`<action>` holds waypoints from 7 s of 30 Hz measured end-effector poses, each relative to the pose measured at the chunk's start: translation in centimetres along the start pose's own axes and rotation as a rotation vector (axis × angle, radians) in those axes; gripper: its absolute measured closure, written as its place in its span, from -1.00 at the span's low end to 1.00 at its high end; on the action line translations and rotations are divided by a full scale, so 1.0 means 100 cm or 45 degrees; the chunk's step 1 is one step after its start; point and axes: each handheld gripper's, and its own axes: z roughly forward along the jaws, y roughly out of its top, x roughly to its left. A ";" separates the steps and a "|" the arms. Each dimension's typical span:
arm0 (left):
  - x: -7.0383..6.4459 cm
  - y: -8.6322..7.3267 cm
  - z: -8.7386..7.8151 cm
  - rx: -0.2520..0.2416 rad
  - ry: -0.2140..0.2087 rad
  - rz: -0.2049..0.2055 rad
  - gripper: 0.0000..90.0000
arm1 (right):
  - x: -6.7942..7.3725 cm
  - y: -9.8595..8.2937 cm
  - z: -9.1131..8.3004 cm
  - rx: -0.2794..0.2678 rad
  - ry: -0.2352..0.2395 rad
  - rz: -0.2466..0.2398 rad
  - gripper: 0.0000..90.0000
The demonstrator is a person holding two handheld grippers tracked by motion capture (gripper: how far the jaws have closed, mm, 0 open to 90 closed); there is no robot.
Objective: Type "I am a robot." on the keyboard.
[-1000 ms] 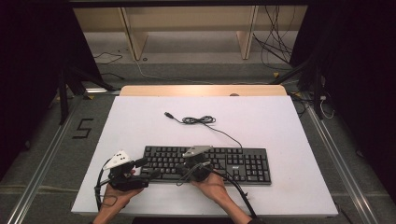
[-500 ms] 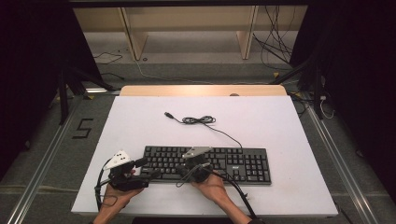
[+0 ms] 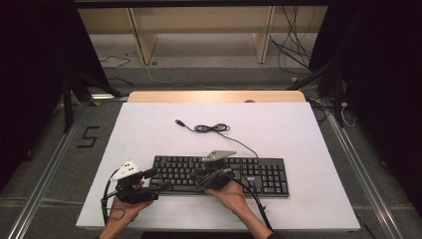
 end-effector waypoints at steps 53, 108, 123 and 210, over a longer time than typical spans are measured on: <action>0.000 0.000 -0.001 -0.009 0.004 0.003 -0.48 | -0.031 0.005 -0.022 -0.013 -0.123 0.041 0.64; 0.002 0.001 0.000 -0.004 0.014 -0.003 -0.48 | -0.035 -0.007 -0.015 0.067 -0.205 0.037 0.95; 0.003 0.003 0.009 0.031 0.011 -0.022 -0.42 | -0.035 -0.007 -0.034 -0.009 -0.125 0.072 0.40; -0.002 0.031 0.097 0.342 0.043 0.110 0.97 | -0.010 -0.036 -0.079 -0.115 -0.064 -0.009 -0.22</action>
